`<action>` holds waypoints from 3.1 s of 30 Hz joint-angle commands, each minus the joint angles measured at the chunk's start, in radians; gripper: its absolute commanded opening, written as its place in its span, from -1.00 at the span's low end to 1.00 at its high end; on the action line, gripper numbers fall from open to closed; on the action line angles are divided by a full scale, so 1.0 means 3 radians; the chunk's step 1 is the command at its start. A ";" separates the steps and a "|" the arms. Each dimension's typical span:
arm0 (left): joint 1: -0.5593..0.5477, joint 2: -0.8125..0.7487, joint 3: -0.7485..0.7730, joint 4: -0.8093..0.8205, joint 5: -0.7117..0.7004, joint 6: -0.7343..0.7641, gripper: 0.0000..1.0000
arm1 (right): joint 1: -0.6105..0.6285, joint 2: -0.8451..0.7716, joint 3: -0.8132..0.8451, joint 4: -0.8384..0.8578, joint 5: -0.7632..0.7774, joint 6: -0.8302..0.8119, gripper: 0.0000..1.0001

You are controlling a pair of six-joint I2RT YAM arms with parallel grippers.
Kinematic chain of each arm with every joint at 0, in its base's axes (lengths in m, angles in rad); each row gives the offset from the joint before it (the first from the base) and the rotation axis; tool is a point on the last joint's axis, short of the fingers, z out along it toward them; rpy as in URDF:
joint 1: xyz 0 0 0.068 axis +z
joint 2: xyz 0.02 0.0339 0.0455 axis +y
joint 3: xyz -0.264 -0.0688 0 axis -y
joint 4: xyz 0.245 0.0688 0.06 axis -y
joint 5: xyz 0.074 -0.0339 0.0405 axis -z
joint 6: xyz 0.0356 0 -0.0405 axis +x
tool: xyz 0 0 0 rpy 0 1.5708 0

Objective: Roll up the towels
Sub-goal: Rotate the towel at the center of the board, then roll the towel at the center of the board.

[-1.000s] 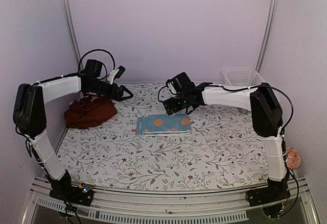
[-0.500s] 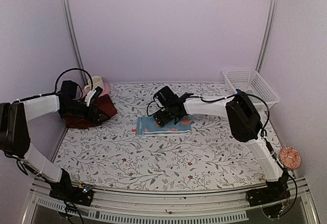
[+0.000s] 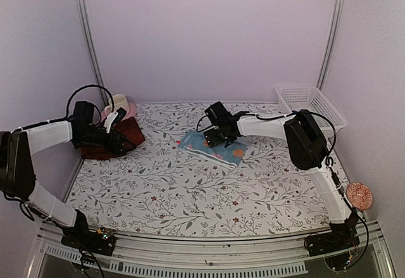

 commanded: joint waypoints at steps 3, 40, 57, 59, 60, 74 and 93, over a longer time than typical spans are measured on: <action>-0.0004 0.0073 0.0047 0.0030 0.0056 0.0047 0.95 | -0.0305 -0.0377 -0.0439 -0.0332 0.0063 0.0309 0.98; 0.0055 0.0109 0.0051 -0.0069 0.0254 0.0163 0.94 | 0.0371 -0.1253 -0.1863 -0.0387 0.0061 -0.0682 0.98; -0.0028 -0.0245 0.0015 0.0077 0.0721 0.0678 0.95 | 0.0537 -0.0927 -0.0939 -0.0433 -0.0253 -0.0515 0.98; -0.0155 -0.0279 0.0015 0.0123 0.0708 0.0820 0.95 | 0.0536 -0.1083 -0.0989 -0.0376 -0.0334 -0.0501 0.98; -0.0245 -0.0290 0.0015 0.0152 0.0655 0.0907 0.95 | 0.0535 -0.1172 -0.1043 -0.0315 -0.0400 -0.0515 0.98; -0.2188 0.0372 0.0244 0.1024 -0.1477 0.1315 0.95 | -0.0112 -0.2942 -0.2753 0.0651 -0.0802 -0.0293 0.98; -0.2941 0.2034 0.1268 0.1045 -0.2439 0.1808 0.50 | -0.0325 -0.4108 -0.3619 0.0843 -0.0682 0.0055 0.98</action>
